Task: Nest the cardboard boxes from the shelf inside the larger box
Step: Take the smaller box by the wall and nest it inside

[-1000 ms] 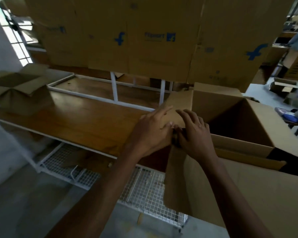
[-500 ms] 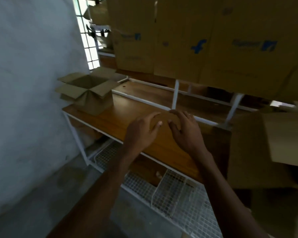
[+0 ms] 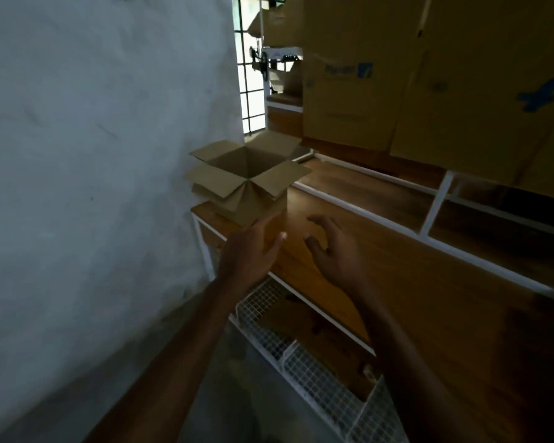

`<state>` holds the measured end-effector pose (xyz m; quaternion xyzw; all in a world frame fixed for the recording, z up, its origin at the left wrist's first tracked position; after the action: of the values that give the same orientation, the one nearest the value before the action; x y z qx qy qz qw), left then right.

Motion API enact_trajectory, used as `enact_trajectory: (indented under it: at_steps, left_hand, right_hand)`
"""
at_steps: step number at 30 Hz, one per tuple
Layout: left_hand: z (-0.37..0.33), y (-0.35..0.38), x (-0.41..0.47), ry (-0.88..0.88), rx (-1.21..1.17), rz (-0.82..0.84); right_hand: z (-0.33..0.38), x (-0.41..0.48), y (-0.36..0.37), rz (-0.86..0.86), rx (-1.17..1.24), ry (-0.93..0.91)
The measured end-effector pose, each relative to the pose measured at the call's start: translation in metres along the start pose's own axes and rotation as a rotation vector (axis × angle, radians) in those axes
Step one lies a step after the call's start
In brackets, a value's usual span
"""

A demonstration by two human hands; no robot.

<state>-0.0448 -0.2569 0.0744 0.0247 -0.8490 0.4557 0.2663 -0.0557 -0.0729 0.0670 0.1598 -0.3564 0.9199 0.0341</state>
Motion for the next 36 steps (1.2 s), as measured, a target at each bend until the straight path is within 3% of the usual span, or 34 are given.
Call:
enact_trajectory:
  at_steps: [10, 13, 19, 22, 28, 32, 36]
  left_hand:
    - [0.174, -0.001, 0.109, -0.132, 0.049, -0.042]
    - [0.214, -0.007, 0.144, -0.13, 0.116, -0.044]
    - [0.3, -0.016, 0.226, -0.06, 0.171, -0.068]
    - [0.336, -0.016, 0.272, 0.026, 0.217, -0.071]
    - [0.405, 0.008, 0.362, 0.262, 0.188, 0.201]
    - [0.439, 0.026, 0.386, 0.374, 0.166, 0.269]
    - [0.487, 0.039, 0.394, 0.358, 0.134, 0.352]
  right_hand:
    - [-0.016, 0.16, 0.145, 0.182, 0.225, 0.109]
    - [-0.012, 0.192, 0.172, 0.165, 0.234, 0.144]
    - [-0.021, 0.273, 0.211, 0.112, 0.039, 0.242]
    - [-0.02, 0.308, 0.232, 0.119, -0.132, 0.184]
    - [0.002, 0.384, 0.281, 0.126, -0.275, 0.158]
    - [0.006, 0.426, 0.308, 0.069, -0.326, 0.214]
    - [0.0, 0.445, 0.336, 0.15, -0.447, 0.277]
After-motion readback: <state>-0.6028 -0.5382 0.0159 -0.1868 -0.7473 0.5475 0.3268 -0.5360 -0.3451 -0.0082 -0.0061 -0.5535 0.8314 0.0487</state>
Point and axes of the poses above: each hand's wrist, its own x-axis towards the middle knuckle, its own y-axis out of the palm, z = x × y, the point moved 6 cm from there along x, towards the middle knuckle, and after that the axes turned 11 degrees about y, right-handed, at the moved point
